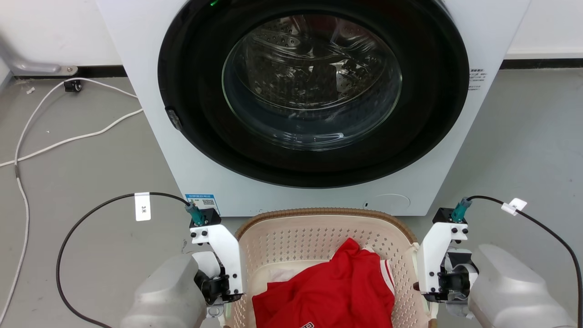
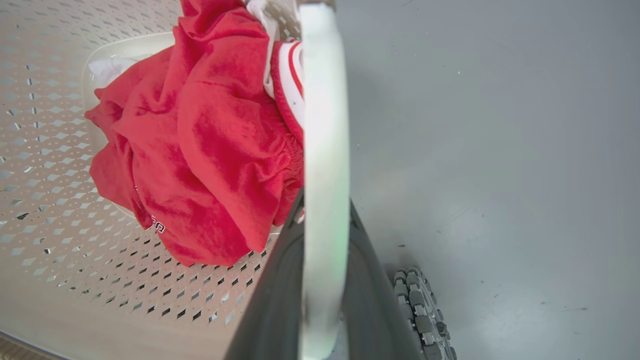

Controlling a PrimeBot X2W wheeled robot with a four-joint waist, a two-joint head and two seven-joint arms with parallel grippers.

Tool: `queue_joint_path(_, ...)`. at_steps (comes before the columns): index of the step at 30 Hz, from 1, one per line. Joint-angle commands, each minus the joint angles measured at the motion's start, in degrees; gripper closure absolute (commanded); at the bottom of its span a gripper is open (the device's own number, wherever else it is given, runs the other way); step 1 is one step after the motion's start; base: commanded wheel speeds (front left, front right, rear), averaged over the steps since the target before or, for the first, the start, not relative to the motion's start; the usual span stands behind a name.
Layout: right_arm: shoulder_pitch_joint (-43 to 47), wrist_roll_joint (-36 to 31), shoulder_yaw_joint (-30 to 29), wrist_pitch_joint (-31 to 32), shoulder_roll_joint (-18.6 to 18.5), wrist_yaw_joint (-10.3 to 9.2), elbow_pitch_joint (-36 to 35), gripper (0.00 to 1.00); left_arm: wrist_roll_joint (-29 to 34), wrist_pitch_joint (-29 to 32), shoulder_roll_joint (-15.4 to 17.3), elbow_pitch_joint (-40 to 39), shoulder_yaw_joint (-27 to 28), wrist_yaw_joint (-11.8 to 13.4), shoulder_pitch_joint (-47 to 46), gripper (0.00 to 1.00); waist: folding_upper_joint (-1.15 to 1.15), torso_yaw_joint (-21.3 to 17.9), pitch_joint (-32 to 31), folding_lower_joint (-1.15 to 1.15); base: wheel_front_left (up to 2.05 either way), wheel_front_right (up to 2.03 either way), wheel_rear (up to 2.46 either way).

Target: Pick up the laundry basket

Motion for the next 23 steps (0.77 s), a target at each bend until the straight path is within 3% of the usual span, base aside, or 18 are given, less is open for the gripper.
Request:
queue_joint_path(1,0.1,0.4,0.0,-0.3,1.2,0.23,-0.4,1.0,-0.7,-0.2,-1.4,-0.7,-0.1,-0.8,-0.4,1.0,0.0,0.0,-0.1,0.0,0.0,0.0,0.0)
queue_joint_path(23,0.2,0.4,0.1,-0.3,1.1,0.23,-0.4,1.0,-1.7,-0.2,-1.3,-0.6,-1.0,-0.8,0.0,1.0,0.0,-0.2,-0.3,0.0,0.0,0.0,0.0)
